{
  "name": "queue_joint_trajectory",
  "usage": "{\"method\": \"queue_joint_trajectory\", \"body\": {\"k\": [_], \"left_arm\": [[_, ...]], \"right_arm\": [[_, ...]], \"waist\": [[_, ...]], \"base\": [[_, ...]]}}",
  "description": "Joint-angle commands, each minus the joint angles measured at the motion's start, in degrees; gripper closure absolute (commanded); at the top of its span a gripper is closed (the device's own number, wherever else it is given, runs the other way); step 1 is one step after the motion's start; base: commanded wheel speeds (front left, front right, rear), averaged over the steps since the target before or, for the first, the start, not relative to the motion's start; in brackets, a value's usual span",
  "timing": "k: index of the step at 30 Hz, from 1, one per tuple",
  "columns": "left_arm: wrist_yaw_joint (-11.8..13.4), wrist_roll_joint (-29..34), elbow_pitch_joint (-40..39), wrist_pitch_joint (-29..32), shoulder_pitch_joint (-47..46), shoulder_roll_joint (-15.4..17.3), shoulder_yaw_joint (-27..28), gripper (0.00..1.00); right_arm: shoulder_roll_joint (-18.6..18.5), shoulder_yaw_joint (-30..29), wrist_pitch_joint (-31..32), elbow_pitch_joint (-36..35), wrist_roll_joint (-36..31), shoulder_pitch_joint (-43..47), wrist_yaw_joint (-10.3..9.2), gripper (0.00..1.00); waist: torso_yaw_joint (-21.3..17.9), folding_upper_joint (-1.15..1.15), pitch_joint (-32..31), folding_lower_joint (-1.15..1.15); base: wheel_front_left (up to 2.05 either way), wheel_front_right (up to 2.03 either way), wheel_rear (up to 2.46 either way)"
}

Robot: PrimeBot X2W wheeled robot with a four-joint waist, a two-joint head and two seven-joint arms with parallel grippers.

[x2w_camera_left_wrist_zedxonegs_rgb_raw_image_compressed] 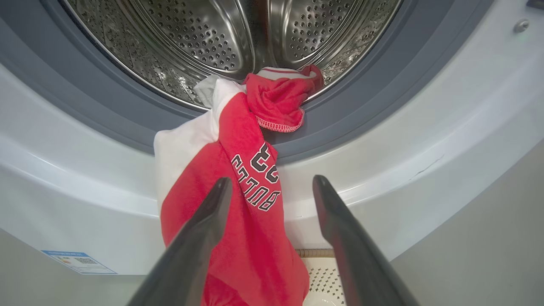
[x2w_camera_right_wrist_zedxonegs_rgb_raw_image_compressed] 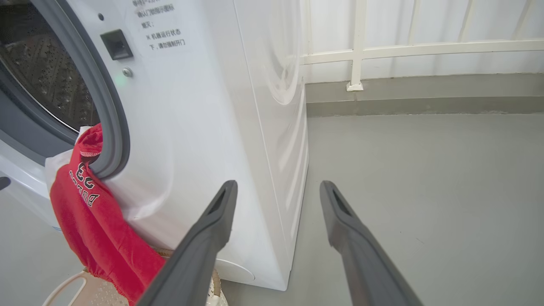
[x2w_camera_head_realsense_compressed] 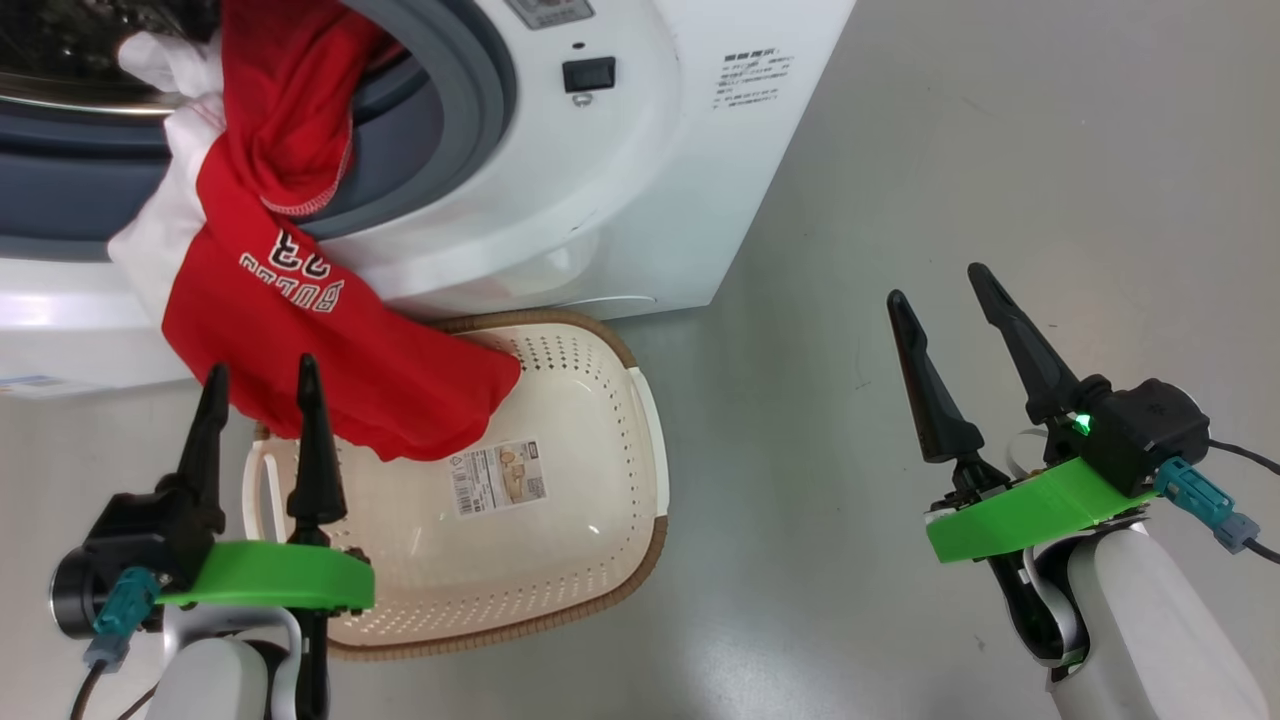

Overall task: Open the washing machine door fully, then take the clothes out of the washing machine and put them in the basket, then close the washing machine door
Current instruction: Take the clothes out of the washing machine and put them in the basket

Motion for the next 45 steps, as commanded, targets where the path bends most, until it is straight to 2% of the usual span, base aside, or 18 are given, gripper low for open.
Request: {"method": "queue_joint_trajectory", "body": {"k": [1,19,24,34,37,45], "left_arm": [[-0.2,0.41,-1.18,-0.52,1.23,1.32,2.06,0.0],[-0.54,-0.84,4.72,-0.51,-6.12,1.52,5.12,0.0],[-1.17,-2.23,8.45,0.96,-10.86,2.78,5.75,0.0],[1.21,-1.39,13.79,8.11,-19.38,4.76,4.64,0.0],[2.66,-0.24,14.97,10.84,-21.34,5.94,4.15,0.0],[3.92,2.09,17.17,19.36,-23.94,8.97,1.92,0.0]], "right_arm": [[0.01,0.98,-0.37,-1.31,0.3,0.79,0.36,0.0],[0.44,1.29,-0.37,-1.31,0.52,0.33,0.36,0.0],[0.56,1.45,-0.37,-1.19,0.38,0.05,0.36,0.0],[0.82,1.85,-0.37,-1.04,-0.02,-0.22,0.36,0.0],[0.89,1.73,-0.37,-1.1,-0.17,-0.35,0.36,0.0],[1.24,2.04,-0.37,-0.93,-0.24,-0.61,0.36,0.0]], "waist": [[-0.11,0.0,0.03,0.0],[-1.15,0.0,0.67,0.0],[-1.53,0.0,0.99,0.0],[-2.53,0.0,1.58,0.0],[-2.9,0.0,1.79,0.0],[-3.76,0.0,2.13,0.0]], "base": [[0.0,0.0,0.0],[0.0,0.0,0.0],[0.0,0.0,0.0],[0.0,0.0,0.0],[0.0,0.0,0.0],[0.0,0.0,0.0]]}}
